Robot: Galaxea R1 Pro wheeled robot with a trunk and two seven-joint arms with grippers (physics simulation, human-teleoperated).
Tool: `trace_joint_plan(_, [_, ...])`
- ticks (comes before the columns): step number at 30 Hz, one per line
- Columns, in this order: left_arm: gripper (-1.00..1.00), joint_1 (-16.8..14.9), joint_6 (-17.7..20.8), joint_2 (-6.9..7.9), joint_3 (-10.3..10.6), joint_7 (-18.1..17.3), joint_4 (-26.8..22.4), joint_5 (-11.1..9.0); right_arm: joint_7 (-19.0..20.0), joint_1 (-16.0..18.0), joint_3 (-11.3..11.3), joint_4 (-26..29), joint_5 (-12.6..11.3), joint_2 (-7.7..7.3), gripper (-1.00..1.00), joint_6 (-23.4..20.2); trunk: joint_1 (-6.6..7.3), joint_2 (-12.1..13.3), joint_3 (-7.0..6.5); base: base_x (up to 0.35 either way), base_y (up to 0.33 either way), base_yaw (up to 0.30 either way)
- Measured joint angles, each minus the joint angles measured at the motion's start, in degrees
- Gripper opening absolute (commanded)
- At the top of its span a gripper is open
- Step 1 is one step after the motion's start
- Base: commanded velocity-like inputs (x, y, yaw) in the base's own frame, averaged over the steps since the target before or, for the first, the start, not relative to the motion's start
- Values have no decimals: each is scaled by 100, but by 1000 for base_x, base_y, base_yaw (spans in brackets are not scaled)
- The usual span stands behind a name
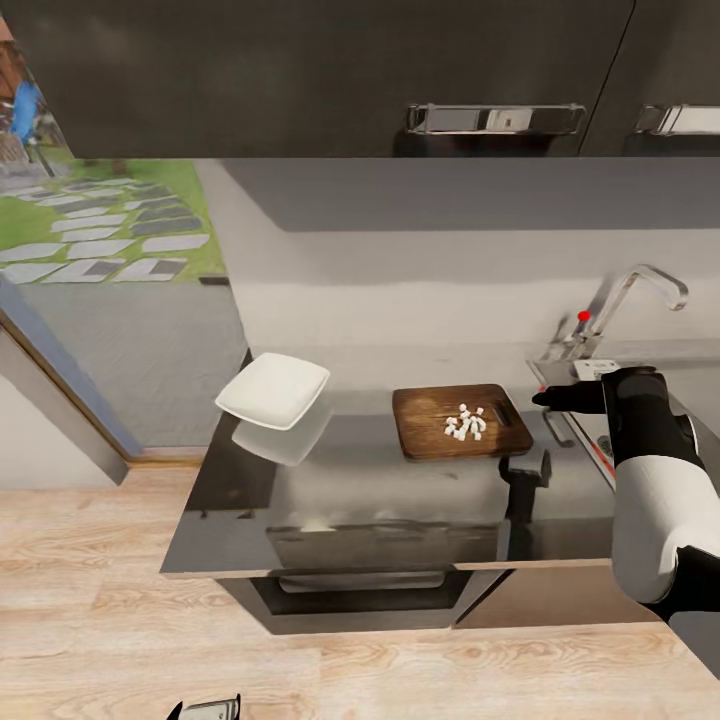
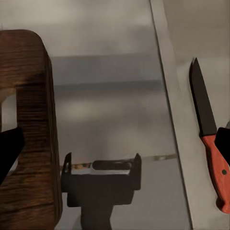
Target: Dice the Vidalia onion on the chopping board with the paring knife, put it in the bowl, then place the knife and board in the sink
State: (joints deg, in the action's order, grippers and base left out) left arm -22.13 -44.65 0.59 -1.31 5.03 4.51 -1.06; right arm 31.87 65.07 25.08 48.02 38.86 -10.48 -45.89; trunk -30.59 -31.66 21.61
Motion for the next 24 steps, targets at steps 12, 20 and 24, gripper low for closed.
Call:
trace_joint_plan(12, [100, 0, -1, -6, 0, 0, 0, -1, -6, 0, -50, -32, 15, 155, 100, 5, 0, 0, 15, 0, 1, 0])
trace_joint_plan(20, [100, 0, 0, -6, 0, 0, 0, -1, -8, 0, -45, -35, 27, 191, 100, 9, 0, 0, 86, 0, 0, 0])
trace_joint_plan(24, [100, 0, 1, -6, 0, 0, 0, -1, -9, 0, -43, -34, 27, 193, 100, 9, 0, 0, 122, 0, 0, 0])
